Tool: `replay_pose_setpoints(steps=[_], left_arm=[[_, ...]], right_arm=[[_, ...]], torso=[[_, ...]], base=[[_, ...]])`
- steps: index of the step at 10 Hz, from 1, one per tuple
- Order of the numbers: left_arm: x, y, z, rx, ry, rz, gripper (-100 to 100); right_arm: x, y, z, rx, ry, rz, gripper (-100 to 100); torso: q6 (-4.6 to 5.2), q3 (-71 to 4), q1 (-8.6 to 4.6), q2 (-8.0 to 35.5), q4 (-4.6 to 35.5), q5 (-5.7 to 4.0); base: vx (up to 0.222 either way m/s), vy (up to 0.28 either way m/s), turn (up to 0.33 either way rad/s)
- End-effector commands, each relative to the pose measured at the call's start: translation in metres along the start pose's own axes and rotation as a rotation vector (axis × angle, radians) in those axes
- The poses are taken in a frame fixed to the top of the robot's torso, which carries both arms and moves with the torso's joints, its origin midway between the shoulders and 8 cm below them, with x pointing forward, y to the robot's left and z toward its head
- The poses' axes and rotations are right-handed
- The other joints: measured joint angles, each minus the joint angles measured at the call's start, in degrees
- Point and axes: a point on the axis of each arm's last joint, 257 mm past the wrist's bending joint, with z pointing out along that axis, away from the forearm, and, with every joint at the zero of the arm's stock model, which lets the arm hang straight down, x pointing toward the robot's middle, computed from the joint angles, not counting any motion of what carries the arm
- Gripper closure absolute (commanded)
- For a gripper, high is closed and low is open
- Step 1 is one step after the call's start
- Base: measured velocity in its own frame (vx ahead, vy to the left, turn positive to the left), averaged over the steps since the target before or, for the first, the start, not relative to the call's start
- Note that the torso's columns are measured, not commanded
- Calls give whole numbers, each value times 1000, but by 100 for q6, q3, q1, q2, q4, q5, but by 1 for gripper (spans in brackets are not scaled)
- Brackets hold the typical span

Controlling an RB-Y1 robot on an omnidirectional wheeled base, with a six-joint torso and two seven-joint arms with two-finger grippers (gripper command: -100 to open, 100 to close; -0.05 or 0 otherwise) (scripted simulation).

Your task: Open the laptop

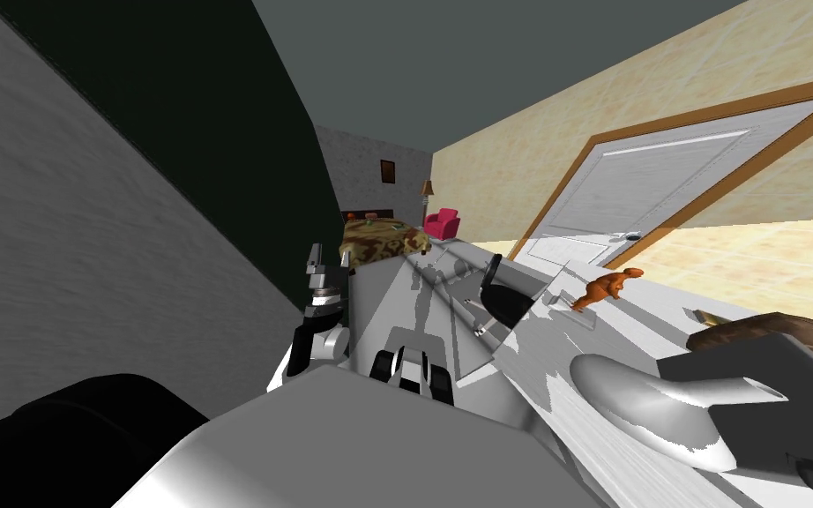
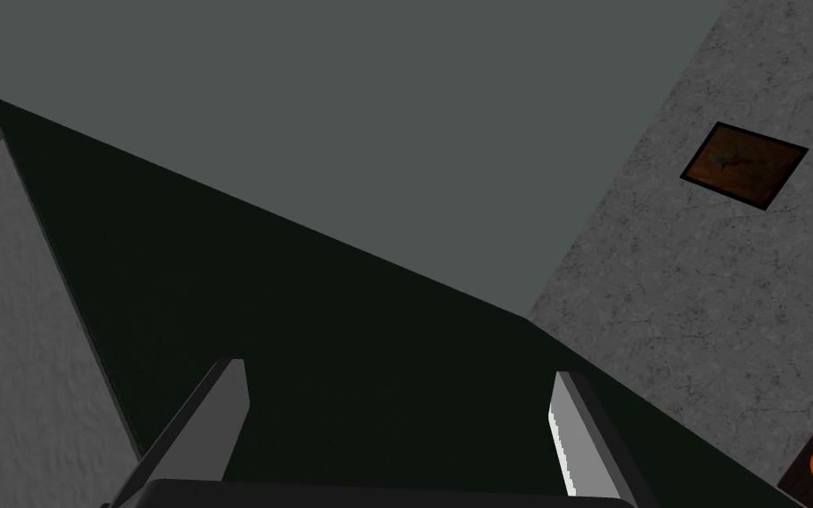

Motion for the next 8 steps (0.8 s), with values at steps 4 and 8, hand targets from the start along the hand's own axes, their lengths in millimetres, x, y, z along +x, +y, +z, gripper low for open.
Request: replay_pose_setpoints(steps=[4,8], left_arm=[[0,0,0,0,0,0,0],[0,0,0,0,0,0,0]], right_arm=[[-5,11,9,-31,2,218,100],[-4,29,16,-59,-6,358,100]], torso=[[4,-3,12,-9,-4,-4],[2,-5,1,-12,-7,-11]], base=[[-87,-51,-17],[-78,-44,-13]])
